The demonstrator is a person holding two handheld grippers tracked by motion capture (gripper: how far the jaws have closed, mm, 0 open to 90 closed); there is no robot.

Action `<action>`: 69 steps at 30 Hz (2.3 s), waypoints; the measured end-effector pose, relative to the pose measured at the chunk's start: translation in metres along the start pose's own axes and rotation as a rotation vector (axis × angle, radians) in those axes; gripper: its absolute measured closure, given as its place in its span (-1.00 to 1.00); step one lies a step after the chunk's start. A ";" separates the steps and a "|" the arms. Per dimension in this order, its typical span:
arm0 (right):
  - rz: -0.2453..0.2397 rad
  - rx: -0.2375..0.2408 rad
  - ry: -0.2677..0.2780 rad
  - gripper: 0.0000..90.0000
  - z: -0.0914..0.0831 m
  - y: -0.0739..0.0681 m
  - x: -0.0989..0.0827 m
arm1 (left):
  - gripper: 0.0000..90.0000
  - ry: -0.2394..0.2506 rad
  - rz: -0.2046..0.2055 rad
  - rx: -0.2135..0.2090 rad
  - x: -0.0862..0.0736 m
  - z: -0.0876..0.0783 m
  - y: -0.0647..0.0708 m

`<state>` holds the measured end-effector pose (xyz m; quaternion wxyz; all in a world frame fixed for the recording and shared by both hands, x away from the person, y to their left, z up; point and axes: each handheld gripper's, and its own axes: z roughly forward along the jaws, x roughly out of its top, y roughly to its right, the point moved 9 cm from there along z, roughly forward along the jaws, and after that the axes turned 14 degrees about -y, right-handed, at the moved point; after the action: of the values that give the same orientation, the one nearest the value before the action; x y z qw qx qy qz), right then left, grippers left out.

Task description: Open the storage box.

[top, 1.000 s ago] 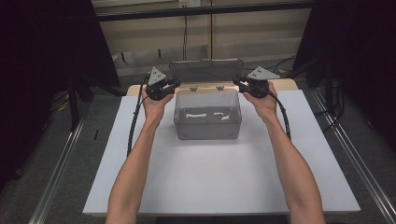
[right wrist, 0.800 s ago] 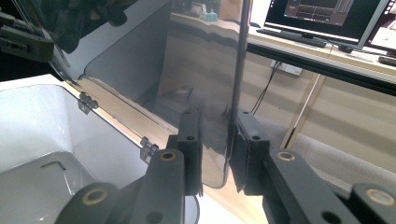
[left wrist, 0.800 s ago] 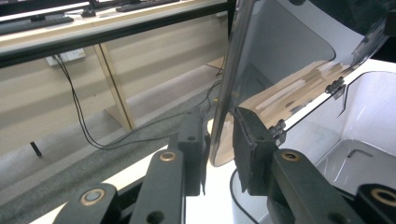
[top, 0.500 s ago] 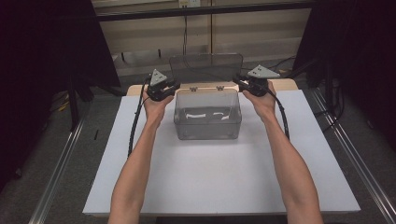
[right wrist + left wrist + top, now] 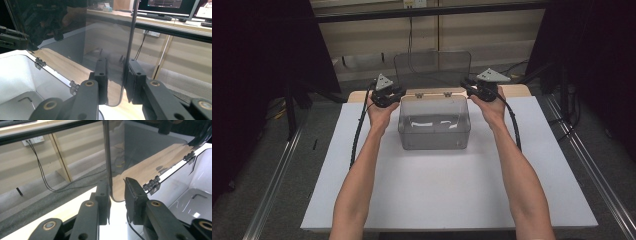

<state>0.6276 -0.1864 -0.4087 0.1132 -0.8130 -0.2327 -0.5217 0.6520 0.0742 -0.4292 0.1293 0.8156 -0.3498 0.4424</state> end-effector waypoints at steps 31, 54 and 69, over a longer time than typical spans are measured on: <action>0.105 0.023 -0.036 0.66 0.012 0.004 -0.014 | 0.72 -0.017 -0.032 -0.011 0.002 0.003 -0.004; 0.160 0.041 -0.026 0.59 0.021 0.007 -0.014 | 0.51 -0.021 -0.073 -0.033 0.004 0.012 -0.005; 0.159 0.032 -0.038 0.38 0.026 0.005 -0.014 | 0.35 -0.033 -0.069 -0.025 0.004 0.015 -0.004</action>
<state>0.6458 -0.1831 -0.4325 0.1630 -0.8366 -0.1776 -0.4919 0.6657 0.0670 -0.4342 0.1486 0.8328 -0.3290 0.4196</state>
